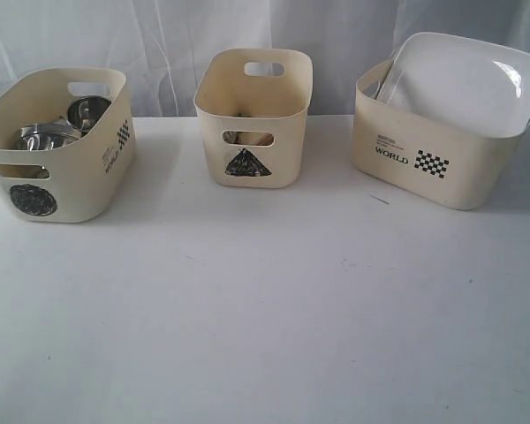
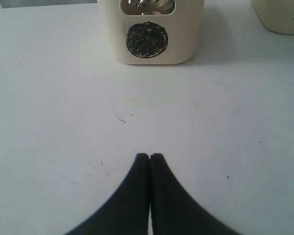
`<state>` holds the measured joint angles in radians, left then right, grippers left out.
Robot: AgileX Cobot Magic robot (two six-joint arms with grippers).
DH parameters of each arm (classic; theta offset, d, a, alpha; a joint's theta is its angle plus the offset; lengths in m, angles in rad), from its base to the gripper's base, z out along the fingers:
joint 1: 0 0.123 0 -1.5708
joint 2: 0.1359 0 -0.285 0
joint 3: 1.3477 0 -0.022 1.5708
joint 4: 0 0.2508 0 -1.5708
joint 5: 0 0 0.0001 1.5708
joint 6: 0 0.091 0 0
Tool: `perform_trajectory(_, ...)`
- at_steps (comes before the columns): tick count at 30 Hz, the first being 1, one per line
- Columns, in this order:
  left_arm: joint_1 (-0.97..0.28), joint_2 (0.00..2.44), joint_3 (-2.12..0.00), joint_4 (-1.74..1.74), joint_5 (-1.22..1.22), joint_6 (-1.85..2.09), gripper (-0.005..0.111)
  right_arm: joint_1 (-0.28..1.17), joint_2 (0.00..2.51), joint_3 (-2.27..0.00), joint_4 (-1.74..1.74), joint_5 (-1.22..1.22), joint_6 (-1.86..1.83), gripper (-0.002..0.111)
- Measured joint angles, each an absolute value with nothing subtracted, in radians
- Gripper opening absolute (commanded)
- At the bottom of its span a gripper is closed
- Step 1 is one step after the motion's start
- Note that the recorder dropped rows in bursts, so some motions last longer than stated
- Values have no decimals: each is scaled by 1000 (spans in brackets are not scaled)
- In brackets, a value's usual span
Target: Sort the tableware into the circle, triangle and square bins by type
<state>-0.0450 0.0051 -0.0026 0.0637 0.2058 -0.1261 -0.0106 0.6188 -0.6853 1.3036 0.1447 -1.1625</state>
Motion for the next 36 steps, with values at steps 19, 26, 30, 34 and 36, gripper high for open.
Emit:
perform_trajectory(19,-45,5,-3,64,206,-126,0,-103,53,-7,230,-10,-162,0)
perform_trajectory(26,-45,3,-3,64,206,-126,0,-107,6,-1,87,344,-156,0)
perform_trajectory(30,-45,3,-3,64,206,-126,0,-107,6,-1,88,348,-154,0)
perform_trajectory(34,-45,3,-3,64,206,-126,0,-107,6,-1,88,349,-152,0)
perform_trajectory(36,-45,3,-3,64,206,-126,0,-107,6,-1,88,349,-152,0)
